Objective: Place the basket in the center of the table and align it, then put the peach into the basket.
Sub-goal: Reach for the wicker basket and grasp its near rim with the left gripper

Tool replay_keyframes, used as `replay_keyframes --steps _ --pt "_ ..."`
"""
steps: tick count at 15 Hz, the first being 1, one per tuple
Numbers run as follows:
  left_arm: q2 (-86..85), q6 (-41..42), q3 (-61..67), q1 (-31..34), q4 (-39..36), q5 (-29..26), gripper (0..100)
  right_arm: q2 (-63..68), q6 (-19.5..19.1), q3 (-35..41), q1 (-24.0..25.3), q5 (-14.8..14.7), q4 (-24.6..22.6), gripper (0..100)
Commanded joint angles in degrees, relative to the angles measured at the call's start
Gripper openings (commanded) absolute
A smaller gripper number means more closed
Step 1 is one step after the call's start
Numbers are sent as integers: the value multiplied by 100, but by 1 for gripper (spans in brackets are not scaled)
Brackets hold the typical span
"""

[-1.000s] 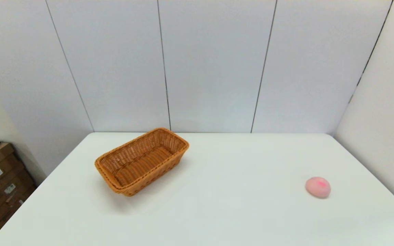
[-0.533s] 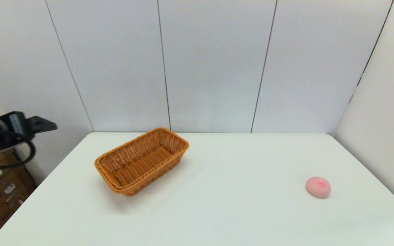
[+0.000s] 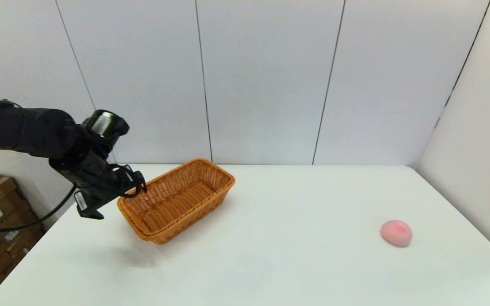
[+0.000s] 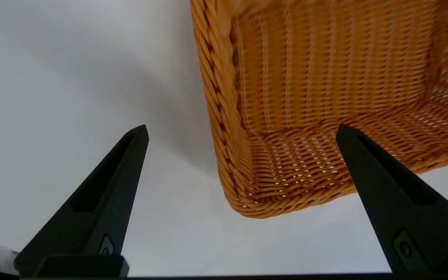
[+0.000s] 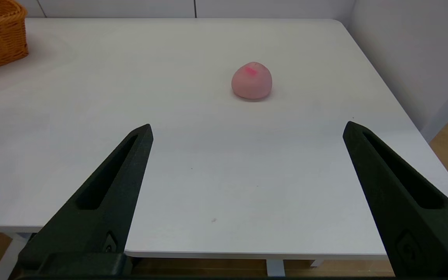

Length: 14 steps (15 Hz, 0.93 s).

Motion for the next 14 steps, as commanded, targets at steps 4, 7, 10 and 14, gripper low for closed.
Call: replay_keyframes --steps 4,7,10,14 --pt "955 -296 -209 91 194 -441 100 7 -10 1 2 0 8 100" --pt "1184 -296 -209 179 176 -477 100 7 -10 1 2 -8 8 100" --pt "1342 -296 -201 249 159 -688 100 7 -10 1 2 0 8 100" --pt "1570 -279 -201 284 150 -863 0 7 -10 1 2 0 8 100"
